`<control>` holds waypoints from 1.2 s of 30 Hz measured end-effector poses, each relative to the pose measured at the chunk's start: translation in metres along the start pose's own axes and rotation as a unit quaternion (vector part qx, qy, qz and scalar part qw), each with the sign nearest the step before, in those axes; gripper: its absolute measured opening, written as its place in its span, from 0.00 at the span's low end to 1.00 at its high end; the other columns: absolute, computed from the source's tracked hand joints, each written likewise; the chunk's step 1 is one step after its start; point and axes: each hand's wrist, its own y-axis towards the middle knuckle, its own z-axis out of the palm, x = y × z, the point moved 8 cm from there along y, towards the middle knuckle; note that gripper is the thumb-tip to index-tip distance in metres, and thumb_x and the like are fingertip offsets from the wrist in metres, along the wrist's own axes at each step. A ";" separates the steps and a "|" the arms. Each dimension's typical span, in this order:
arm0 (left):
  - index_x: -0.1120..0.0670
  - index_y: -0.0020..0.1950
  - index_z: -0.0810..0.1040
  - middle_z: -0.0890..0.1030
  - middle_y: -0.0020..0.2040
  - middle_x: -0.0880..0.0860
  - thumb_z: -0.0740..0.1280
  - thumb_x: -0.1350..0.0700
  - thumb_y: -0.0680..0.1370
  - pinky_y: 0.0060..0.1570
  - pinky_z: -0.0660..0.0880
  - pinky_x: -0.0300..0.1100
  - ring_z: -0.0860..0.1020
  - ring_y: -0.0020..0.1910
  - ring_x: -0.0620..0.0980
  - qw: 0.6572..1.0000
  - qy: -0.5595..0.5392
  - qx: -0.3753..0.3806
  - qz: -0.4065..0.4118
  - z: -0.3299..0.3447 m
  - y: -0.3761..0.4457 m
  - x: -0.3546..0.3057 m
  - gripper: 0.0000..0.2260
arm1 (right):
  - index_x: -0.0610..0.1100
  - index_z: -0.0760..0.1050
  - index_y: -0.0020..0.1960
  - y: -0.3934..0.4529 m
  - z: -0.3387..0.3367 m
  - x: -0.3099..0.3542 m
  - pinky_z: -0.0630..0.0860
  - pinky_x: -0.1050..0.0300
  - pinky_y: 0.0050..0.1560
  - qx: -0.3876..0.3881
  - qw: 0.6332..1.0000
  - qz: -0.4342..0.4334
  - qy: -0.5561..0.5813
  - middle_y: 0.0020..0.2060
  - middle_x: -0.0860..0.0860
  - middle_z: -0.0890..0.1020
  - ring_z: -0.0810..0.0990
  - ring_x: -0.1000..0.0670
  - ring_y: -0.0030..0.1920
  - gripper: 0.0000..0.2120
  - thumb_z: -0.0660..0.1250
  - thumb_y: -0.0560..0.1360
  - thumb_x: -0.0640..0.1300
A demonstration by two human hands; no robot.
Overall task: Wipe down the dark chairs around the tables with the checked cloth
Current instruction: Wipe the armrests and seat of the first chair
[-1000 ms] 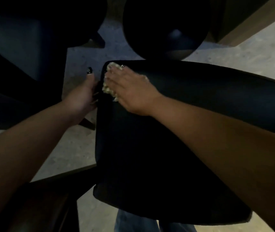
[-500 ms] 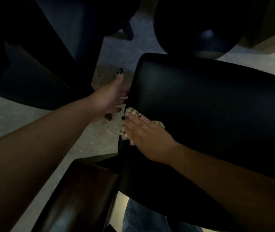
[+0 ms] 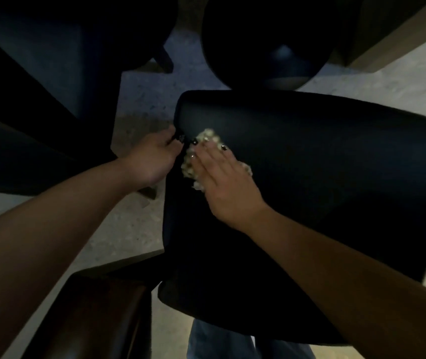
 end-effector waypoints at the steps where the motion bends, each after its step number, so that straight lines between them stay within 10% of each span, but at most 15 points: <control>1: 0.56 0.78 0.60 0.63 0.76 0.54 0.60 0.48 0.80 0.75 0.56 0.44 0.61 0.75 0.50 0.998 0.053 0.011 0.024 0.001 0.004 -0.007 0.27 | 0.32 0.69 0.68 -0.001 -0.005 -0.013 0.56 0.43 0.72 0.001 1.000 -0.009 -0.009 0.67 0.36 0.71 0.68 0.35 0.69 0.23 0.55 0.74 0.37; 5: 0.56 0.80 0.43 0.40 0.79 0.53 0.70 0.50 0.76 0.72 0.42 0.35 0.41 0.78 0.50 0.955 0.272 0.067 0.100 0.014 0.008 -0.043 0.43 | 0.36 0.65 0.72 -0.027 -0.041 -0.130 0.53 0.60 0.75 -0.043 0.958 0.282 -0.007 0.71 0.39 0.67 0.61 0.43 0.72 0.24 0.53 0.76 0.38; 8: 0.59 0.78 0.38 0.34 0.78 0.56 0.74 0.49 0.72 0.73 0.40 0.41 0.35 0.77 0.54 0.905 0.387 0.092 0.151 0.028 0.007 -0.066 0.51 | 0.34 0.60 0.74 -0.058 -0.052 -0.166 0.46 0.48 0.75 -0.074 0.910 0.405 -0.050 0.73 0.38 0.63 0.57 0.38 0.75 0.28 0.56 0.74 0.39; 17: 0.62 0.76 0.33 0.28 0.75 0.59 0.76 0.41 0.67 0.71 0.36 0.43 0.28 0.73 0.51 0.862 0.469 0.086 0.173 0.046 0.008 -0.068 0.61 | 0.34 0.69 0.69 -0.035 -0.021 -0.053 0.53 0.45 0.72 -0.057 0.988 0.146 0.005 0.68 0.38 0.71 0.68 0.37 0.70 0.24 0.53 0.75 0.38; 26: 0.56 0.79 0.39 0.33 0.77 0.51 0.75 0.46 0.71 0.74 0.41 0.42 0.32 0.75 0.46 0.817 0.465 0.108 0.323 0.099 -0.010 -0.140 0.53 | 0.34 0.64 0.72 -0.143 -0.071 -0.202 0.49 0.43 0.73 -0.181 0.791 0.583 -0.050 0.72 0.38 0.66 0.60 0.37 0.73 0.28 0.57 0.73 0.40; 32: 0.54 0.78 0.36 0.32 0.78 0.52 0.75 0.42 0.69 0.76 0.44 0.46 0.33 0.76 0.50 0.775 0.507 0.147 0.347 0.151 -0.014 -0.174 0.55 | 0.36 0.67 0.71 -0.123 -0.058 -0.160 0.56 0.43 0.72 -0.097 0.921 0.374 -0.040 0.70 0.40 0.69 0.64 0.39 0.72 0.26 0.55 0.73 0.39; 36: 0.45 0.77 0.33 0.29 0.77 0.53 0.74 0.37 0.66 0.73 0.48 0.63 0.31 0.75 0.61 0.741 0.576 0.157 0.307 0.179 -0.014 -0.170 0.58 | 0.36 0.63 0.73 -0.214 -0.082 -0.226 0.55 0.40 0.72 -0.108 0.846 0.519 -0.055 0.72 0.38 0.65 0.60 0.37 0.74 0.28 0.57 0.73 0.40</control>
